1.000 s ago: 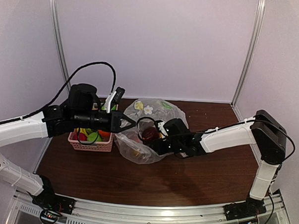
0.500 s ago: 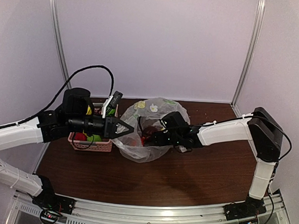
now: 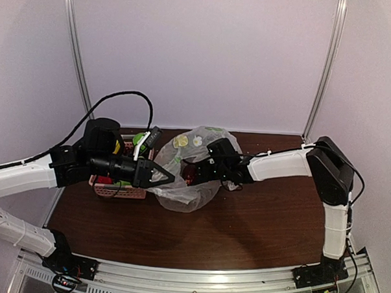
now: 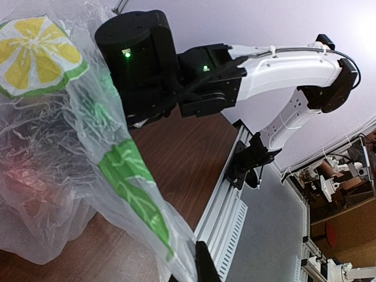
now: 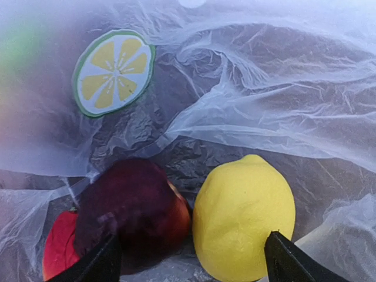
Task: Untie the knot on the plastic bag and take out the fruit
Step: Pick up the fake fruit from the takeout bag.
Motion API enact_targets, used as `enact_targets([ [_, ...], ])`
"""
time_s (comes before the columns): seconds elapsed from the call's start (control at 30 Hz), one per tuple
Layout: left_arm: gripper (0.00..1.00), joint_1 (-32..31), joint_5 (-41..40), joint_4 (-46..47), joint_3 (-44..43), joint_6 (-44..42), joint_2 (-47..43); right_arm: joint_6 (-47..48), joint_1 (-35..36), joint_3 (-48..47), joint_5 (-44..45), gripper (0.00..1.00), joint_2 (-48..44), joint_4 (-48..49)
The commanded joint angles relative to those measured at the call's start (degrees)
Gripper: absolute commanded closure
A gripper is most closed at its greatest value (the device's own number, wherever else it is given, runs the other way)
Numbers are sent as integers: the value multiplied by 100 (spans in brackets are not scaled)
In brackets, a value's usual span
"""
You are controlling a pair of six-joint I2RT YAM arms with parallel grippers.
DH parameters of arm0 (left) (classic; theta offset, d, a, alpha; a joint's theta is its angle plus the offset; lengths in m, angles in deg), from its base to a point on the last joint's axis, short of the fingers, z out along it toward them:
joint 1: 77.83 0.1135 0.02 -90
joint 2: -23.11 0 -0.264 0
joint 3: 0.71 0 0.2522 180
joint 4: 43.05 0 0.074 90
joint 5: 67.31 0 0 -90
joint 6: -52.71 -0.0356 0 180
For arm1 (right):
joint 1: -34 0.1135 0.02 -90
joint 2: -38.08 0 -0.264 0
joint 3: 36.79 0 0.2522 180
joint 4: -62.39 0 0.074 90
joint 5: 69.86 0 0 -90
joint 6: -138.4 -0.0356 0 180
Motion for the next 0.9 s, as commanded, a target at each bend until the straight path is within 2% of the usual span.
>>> enact_targets([
  [0.0,100,21,178,14,61,-102,-119,-153,-170,-321,189,17,345,-140],
  [0.23,100,21,202,7,76,-77,-140,-100,-272,-686,149,19,828,-366],
  [0.63,100,21,75,8,48,-4,-122,-117,-337,-1026,627,17,1152,-904],
  [0.87,100,21,-100,12,40,79,6,44,-345,-831,336,40,944,-589],
])
